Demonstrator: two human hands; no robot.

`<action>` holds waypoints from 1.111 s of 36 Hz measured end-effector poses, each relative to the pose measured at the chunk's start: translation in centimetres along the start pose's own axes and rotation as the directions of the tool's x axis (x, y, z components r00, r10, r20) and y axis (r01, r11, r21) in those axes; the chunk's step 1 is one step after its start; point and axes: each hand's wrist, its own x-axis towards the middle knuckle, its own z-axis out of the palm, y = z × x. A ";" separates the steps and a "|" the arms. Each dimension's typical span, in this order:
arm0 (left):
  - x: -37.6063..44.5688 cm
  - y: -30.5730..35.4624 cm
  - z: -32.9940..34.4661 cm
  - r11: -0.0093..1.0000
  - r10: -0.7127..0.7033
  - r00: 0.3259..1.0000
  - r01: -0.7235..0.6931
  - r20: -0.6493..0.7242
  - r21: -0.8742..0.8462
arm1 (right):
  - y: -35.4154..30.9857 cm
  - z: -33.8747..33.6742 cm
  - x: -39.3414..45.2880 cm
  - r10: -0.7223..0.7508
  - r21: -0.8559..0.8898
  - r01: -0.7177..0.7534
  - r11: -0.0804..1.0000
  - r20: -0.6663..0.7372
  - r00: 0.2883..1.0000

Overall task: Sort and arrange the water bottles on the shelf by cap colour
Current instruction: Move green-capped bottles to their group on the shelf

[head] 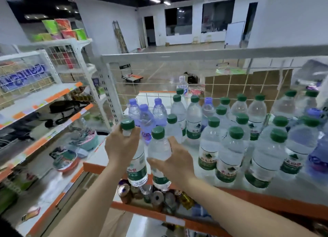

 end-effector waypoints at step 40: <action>11.5 -11.2 1.5 0.995 0.025 0.993 -0.014 0.118 -0.100 | -4.1 12.1 9.8 0.213 0.054 -0.208 0.977 -0.125 0.969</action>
